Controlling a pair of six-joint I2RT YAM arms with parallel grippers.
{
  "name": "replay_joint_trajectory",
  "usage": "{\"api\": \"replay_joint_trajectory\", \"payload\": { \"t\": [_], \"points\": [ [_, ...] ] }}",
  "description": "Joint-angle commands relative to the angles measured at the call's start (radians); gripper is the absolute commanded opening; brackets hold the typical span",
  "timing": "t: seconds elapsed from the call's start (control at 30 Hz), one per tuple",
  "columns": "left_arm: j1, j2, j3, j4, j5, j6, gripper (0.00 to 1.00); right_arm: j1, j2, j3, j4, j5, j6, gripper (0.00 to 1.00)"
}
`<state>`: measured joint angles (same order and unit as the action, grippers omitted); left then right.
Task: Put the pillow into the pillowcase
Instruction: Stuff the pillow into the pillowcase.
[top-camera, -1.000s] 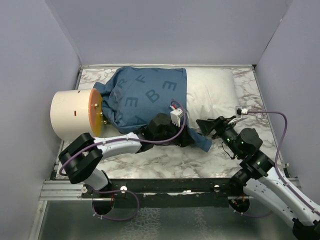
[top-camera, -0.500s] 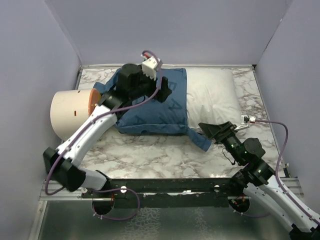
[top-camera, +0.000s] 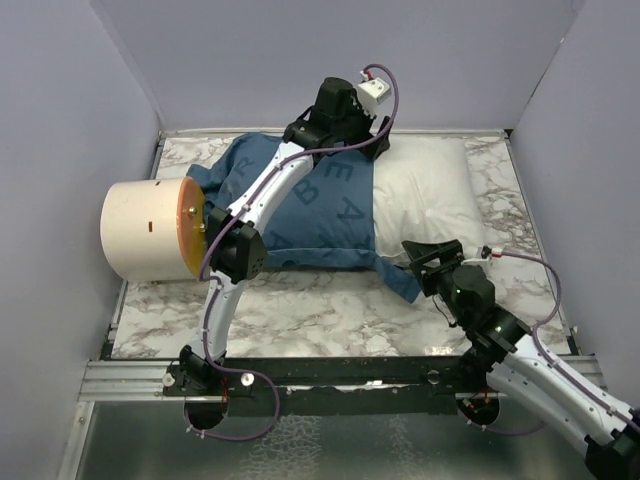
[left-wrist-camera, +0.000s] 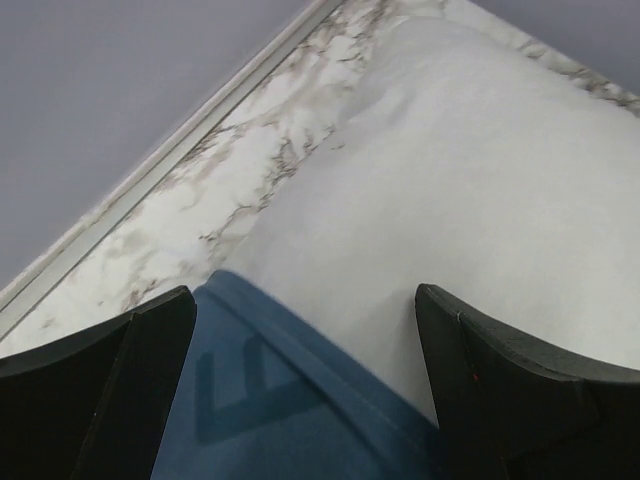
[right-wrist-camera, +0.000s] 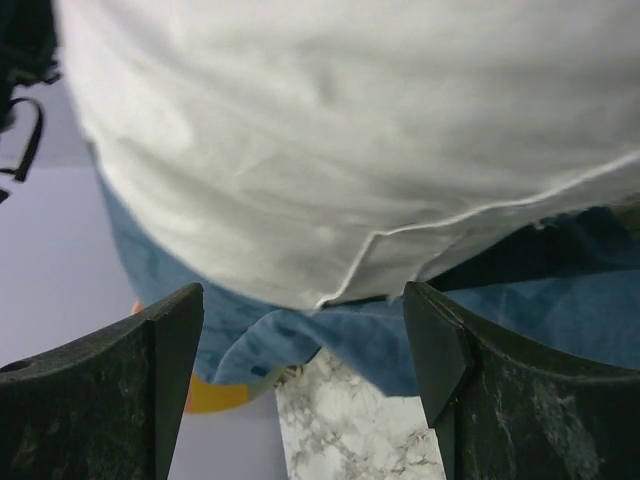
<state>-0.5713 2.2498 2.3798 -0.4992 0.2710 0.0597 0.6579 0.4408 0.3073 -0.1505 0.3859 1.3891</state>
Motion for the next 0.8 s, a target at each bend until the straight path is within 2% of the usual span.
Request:
{"api": "replay_joint_trajectory", "payload": {
  "t": [0.0, 0.07, 0.1, 0.13, 0.17, 0.2, 0.23, 0.3, 0.43, 0.47, 0.5, 0.53, 0.57, 0.67, 0.7, 0.77],
  "points": [
    [0.003, 0.096, 0.079, 0.065, 0.287, -0.101, 0.94, -0.004, 0.154, -0.027, 0.064, 0.165, 0.203, 0.80],
    [0.004, 0.138, 0.071, 0.055, 0.314, -0.120, 0.92, -0.012, 0.227, -0.078, 0.242, 0.241, 0.165, 0.81],
    [0.006, 0.164, 0.081, 0.033, 0.325, -0.121, 0.89, -0.025, 0.268, -0.105, 0.371, 0.267, 0.128, 0.86],
    [0.009, 0.190, 0.095, 0.006, 0.336, -0.126, 0.85, -0.050, 0.314, -0.118, 0.469, 0.272, 0.110, 0.97],
    [0.014, 0.214, 0.105, -0.013, 0.362, -0.137, 0.75, -0.085, 0.364, -0.116, 0.537, 0.252, 0.090, 1.00],
    [0.020, 0.229, 0.106, -0.015, 0.397, -0.158, 0.61, -0.126, 0.418, -0.105, 0.591, 0.215, 0.065, 1.00],
    [0.026, 0.240, 0.106, -0.008, 0.429, -0.189, 0.37, -0.169, 0.466, -0.094, 0.631, 0.172, 0.056, 1.00],
    [0.034, 0.247, 0.123, -0.001, 0.472, -0.240, 0.02, -0.253, 0.564, -0.081, 0.719, 0.072, 0.057, 1.00],
    [0.036, 0.193, 0.146, 0.046, 0.497, -0.316, 0.00, -0.360, 0.689, -0.046, 0.905, -0.062, -0.069, 0.99],
    [0.033, 0.169, 0.145, 0.071, 0.505, -0.338, 0.00, -0.371, 0.699, -0.033, 0.953, -0.083, -0.115, 0.93],
    [0.033, 0.145, 0.141, 0.103, 0.513, -0.356, 0.00, -0.377, 0.702, -0.019, 0.991, -0.098, -0.160, 0.76],
    [0.032, 0.107, 0.132, 0.141, 0.518, -0.380, 0.00, -0.378, 0.695, 0.004, 0.994, -0.107, -0.196, 0.51],
    [0.031, 0.075, 0.114, 0.186, 0.522, -0.404, 0.00, -0.380, 0.684, 0.035, 0.984, -0.116, -0.235, 0.38],
    [0.029, -0.028, 0.021, 0.360, 0.526, -0.484, 0.00, -0.384, 0.648, 0.119, 1.027, -0.192, -0.410, 0.08],
    [0.028, -0.063, -0.015, 0.422, 0.523, -0.509, 0.00, -0.385, 0.635, 0.160, 1.032, -0.221, -0.465, 0.01],
    [0.028, -0.126, -0.076, 0.542, 0.509, -0.560, 0.00, -0.385, 0.621, 0.260, 1.009, -0.265, -0.562, 0.01]
  ]
}}
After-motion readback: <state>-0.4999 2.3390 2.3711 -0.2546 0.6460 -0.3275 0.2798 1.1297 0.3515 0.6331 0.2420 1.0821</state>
